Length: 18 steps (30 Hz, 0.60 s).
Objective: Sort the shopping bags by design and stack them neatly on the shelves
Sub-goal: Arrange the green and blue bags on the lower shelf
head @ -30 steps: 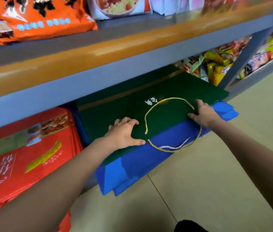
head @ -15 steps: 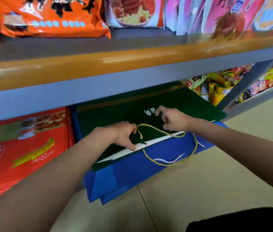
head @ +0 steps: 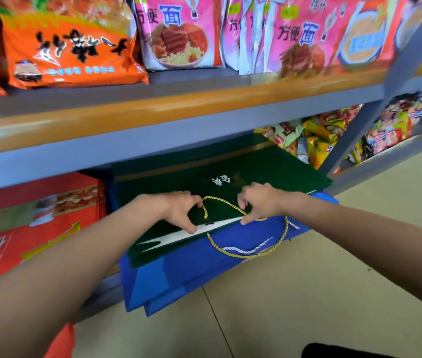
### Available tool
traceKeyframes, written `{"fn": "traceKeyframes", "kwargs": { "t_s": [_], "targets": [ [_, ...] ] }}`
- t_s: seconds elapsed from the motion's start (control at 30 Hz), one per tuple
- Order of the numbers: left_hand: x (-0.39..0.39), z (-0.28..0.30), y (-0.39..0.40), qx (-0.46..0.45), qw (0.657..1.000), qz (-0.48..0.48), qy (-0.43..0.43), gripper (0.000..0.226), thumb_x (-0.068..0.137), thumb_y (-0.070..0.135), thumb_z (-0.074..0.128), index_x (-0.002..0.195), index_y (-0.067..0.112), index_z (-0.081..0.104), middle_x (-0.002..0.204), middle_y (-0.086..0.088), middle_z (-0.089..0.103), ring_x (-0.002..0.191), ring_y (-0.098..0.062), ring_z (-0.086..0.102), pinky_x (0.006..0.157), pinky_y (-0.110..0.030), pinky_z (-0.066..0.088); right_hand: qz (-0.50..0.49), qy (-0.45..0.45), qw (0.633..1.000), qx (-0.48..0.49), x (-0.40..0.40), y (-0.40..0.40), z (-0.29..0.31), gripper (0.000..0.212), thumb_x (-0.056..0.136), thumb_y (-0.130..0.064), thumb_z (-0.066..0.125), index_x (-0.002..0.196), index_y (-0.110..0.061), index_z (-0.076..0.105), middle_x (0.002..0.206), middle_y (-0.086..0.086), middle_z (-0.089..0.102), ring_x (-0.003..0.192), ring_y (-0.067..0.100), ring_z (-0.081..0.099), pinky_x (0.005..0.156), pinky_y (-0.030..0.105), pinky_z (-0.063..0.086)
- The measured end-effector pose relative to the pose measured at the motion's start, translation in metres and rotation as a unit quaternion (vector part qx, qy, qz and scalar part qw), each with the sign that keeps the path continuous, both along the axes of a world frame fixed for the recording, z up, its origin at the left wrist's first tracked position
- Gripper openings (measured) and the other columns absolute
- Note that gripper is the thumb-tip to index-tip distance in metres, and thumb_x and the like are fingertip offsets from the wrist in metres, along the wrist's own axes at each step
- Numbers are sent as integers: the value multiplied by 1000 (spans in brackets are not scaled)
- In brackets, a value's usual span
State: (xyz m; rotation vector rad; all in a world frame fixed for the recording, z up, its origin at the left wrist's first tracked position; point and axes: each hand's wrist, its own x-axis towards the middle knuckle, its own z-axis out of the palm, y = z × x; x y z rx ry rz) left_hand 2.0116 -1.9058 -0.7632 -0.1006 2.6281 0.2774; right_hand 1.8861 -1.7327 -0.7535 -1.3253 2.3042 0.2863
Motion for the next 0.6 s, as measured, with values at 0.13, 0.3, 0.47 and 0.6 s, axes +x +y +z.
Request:
{"fn": "traceKeyframes", "kwargs": {
  "t_s": [0.13, 0.3, 0.47, 0.6],
  "targets": [
    [4, -13, 6, -23, 999, -24, 1, 73, 80, 33, 66, 142, 25, 29, 139, -7, 35, 122, -31, 38, 103, -40, 37, 45, -32, 993, -101, 15, 0, -15, 16, 79, -9, 61, 73, -18, 49, 81, -2, 47, 80, 14, 48, 75, 29, 36],
    [13, -19, 9, -40, 999, -16, 28, 68, 81, 36, 64, 139, 25, 30, 137, -3, 35, 120, -27, 39, 99, -42, 40, -34, -91, 968, -232, -4, 20, 27, 24, 78, -1, 63, 70, -18, 49, 61, -10, 51, 56, 2, 46, 60, 17, 38],
    [-3, -15, 21, -54, 995, -17, 78, 54, 84, 43, 57, 130, 19, 40, 127, -5, 46, 115, -26, 46, 95, -39, 41, -193, -143, 896, -372, -54, 54, 63, 19, 84, -2, 63, 74, -17, 59, 57, -9, 66, 64, 2, 62, 73, 16, 46],
    [-17, -13, 29, -43, 992, -11, 118, 50, 87, 48, 53, 126, 18, 44, 118, -6, 51, 108, -26, 52, 92, -35, 43, -182, -143, 897, -376, -59, 68, 72, 8, 84, -4, 65, 80, -12, 64, 64, -5, 65, 54, -10, 56, 60, 5, 39]
  ]
}}
